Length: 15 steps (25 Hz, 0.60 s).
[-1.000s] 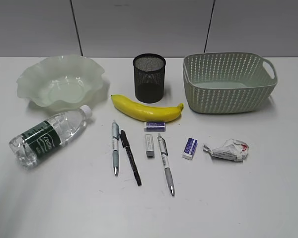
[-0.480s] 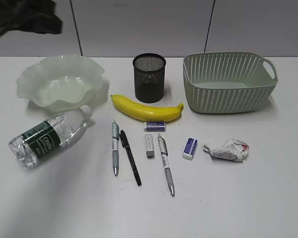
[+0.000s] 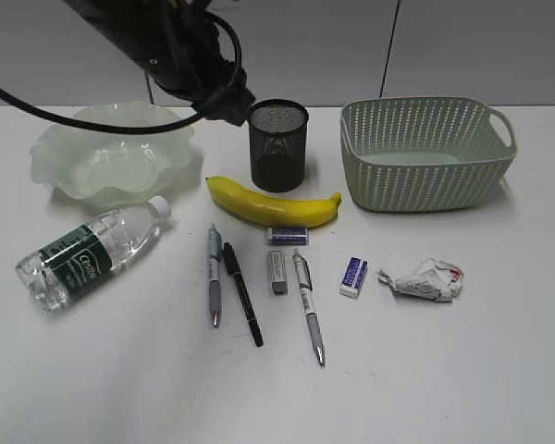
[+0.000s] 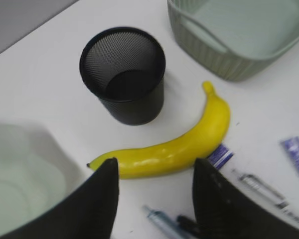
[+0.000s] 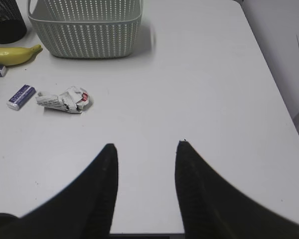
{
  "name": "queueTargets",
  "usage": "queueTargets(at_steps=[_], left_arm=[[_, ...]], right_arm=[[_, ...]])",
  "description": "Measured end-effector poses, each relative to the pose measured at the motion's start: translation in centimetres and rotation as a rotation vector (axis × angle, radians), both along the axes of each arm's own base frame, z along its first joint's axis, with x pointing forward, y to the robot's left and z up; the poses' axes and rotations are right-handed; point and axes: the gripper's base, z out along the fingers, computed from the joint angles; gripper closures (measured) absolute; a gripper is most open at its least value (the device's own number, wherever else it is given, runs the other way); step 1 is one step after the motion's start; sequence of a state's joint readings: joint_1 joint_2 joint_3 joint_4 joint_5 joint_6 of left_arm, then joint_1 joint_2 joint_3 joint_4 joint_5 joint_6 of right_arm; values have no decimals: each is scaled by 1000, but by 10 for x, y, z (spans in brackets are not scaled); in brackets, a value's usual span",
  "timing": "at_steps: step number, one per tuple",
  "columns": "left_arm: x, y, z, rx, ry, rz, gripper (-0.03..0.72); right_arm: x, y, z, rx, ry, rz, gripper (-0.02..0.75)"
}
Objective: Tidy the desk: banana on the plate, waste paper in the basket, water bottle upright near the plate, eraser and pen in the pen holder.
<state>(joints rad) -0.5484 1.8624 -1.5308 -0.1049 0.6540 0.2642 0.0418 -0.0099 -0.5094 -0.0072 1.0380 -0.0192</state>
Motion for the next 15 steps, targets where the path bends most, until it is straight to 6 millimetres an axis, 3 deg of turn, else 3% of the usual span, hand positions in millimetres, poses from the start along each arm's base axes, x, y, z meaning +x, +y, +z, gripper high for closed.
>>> queueTargets(at_steps=[4,8,12,15], left_arm=[[6,6,-12,242,-63,-123,321],[8,8,-10,351,-119,-234,321],[5,6,-11,290,-78,-223,321],[7,9,-11,102,37,-33,321]], right_arm=[[0,0,0,0,0,0,420],[0,0,0,0,0,0,420],[0,0,0,0,0,0,420],[0,0,0,0,0,0,420]])
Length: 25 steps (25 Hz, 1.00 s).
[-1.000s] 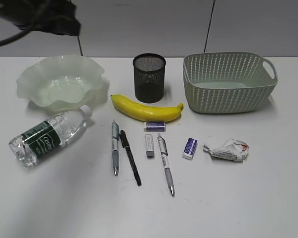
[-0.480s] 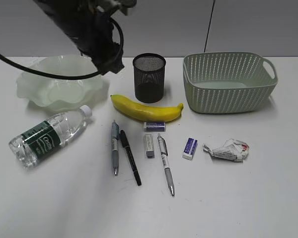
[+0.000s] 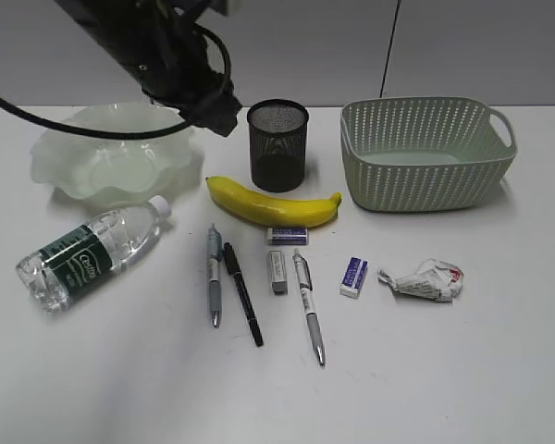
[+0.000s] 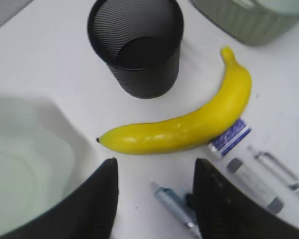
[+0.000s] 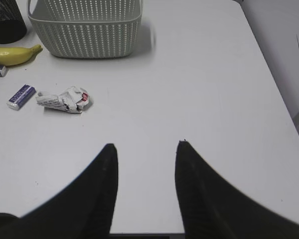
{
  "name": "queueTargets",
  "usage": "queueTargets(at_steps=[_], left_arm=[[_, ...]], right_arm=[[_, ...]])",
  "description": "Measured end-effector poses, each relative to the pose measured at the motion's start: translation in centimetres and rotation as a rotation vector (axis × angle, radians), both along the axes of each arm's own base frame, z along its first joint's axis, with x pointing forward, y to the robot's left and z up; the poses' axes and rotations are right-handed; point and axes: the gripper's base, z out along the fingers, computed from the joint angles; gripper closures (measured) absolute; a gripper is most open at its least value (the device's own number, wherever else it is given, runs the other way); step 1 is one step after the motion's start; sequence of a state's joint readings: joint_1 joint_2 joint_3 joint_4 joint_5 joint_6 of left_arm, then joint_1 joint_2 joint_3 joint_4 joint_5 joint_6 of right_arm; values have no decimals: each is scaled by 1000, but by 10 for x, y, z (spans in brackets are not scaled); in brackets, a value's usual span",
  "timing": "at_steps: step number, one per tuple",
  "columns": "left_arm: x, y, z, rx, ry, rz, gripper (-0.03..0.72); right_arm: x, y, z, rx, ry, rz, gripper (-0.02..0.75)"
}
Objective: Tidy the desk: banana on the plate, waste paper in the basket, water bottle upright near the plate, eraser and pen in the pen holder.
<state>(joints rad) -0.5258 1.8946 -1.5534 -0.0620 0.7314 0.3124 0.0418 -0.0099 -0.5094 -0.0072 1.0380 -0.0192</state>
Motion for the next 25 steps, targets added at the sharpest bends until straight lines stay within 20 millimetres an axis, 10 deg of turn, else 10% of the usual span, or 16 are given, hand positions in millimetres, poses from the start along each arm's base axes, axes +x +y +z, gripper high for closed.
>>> queueTargets(at_steps=[9,25], left_arm=[[16,20,0,-414,256,546,303],[34,9,-86,-585,677,1028,204]], right_arm=[[0,0,0,0,0,0,420],[0,0,0,0,0,0,420]])
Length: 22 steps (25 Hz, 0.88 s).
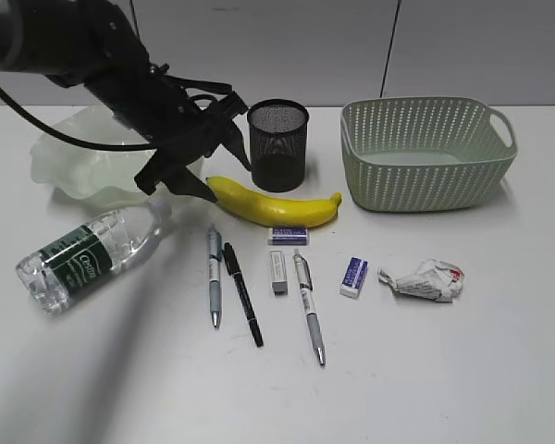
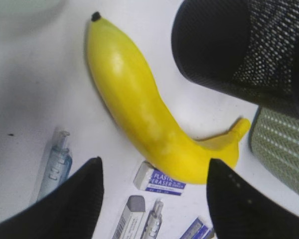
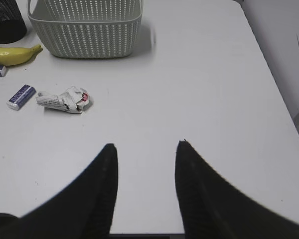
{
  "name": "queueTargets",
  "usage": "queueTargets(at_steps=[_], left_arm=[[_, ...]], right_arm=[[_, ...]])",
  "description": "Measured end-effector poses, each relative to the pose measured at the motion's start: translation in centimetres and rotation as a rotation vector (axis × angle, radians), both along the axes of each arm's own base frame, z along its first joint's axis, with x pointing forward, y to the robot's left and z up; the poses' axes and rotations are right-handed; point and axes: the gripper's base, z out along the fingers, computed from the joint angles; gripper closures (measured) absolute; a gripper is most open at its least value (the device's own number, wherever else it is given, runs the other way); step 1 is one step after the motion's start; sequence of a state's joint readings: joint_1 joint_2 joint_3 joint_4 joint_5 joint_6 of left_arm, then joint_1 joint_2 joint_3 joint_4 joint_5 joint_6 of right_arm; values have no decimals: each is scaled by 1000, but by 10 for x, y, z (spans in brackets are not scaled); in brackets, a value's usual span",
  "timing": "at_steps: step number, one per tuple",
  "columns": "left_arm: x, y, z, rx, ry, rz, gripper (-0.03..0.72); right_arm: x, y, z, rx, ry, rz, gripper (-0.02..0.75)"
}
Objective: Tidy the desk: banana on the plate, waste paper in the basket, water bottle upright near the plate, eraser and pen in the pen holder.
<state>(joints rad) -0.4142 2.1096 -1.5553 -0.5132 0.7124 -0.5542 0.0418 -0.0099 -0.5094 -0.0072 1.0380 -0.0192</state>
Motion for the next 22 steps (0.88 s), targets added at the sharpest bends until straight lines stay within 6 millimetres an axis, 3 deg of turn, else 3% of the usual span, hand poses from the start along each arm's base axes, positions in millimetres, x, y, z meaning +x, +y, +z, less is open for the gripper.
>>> queueTargets(at_steps=[4,12,22], left_arm=[[6,1,-14,-24,50,62,204],[27,-9,-16,-61,59,104,204],[28,-6,-37,-3,143,145,209]], right_arm=[[0,0,0,0,0,0,420],[0,0,0,0,0,0,420],[0,0,0,0,0,0,420]])
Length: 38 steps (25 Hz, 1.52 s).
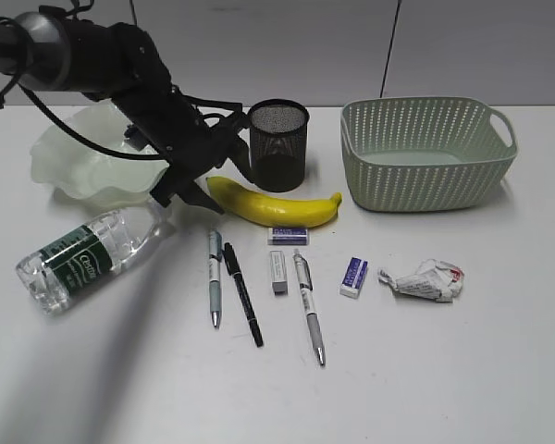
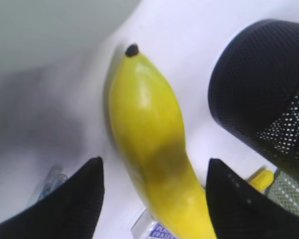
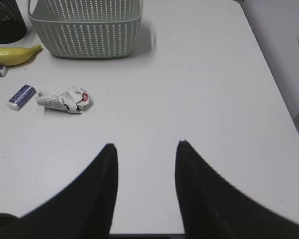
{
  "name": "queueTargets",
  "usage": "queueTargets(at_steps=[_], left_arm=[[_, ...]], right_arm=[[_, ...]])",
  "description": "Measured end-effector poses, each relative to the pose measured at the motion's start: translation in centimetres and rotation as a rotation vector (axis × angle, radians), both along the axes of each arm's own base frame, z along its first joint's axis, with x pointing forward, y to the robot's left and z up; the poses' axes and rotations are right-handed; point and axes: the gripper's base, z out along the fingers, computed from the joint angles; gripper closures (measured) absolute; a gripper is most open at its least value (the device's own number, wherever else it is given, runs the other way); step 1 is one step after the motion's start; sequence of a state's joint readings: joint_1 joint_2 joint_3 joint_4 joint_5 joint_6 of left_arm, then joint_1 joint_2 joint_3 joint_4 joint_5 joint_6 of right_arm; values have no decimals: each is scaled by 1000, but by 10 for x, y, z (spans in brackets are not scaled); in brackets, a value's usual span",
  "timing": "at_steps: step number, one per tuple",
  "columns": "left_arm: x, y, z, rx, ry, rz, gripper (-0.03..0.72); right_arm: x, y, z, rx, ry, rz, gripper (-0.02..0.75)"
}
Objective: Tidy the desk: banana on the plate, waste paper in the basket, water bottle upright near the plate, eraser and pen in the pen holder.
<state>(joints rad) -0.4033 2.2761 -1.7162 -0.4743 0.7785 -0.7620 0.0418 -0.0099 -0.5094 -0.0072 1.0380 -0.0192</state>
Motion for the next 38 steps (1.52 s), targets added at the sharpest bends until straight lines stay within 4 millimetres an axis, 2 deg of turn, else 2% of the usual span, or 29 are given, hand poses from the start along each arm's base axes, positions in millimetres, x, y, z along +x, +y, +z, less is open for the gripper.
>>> queueTargets(at_steps=[4,11,16,18,21,28,34,38], left_arm=[[3,0,-1,-2,-28,18,209],[8,-1,-17,-3,-24,37,209],[10,-2,-19,-20,-32,58,214],[11,-3,-20,-28,-33,65,237],[11,-4,-21,-31,-31,70,345],[10,-4,-23,-31,-17,66,352],[6,-3,-18,-25,15,43,352],[1,-2,3,-28,6,21,352]], right_arm=[[0,0,0,0,0,0,420],[0,0,0,0,0,0,420],[0,0,0,0,0,0,420],[0,0,0,0,0,0,420],[0,0,0,0,0,0,420],[0,0,0,0,0,0,420],[0,0,0,0,0,0,420],[0,0,0,0,0,0,420]])
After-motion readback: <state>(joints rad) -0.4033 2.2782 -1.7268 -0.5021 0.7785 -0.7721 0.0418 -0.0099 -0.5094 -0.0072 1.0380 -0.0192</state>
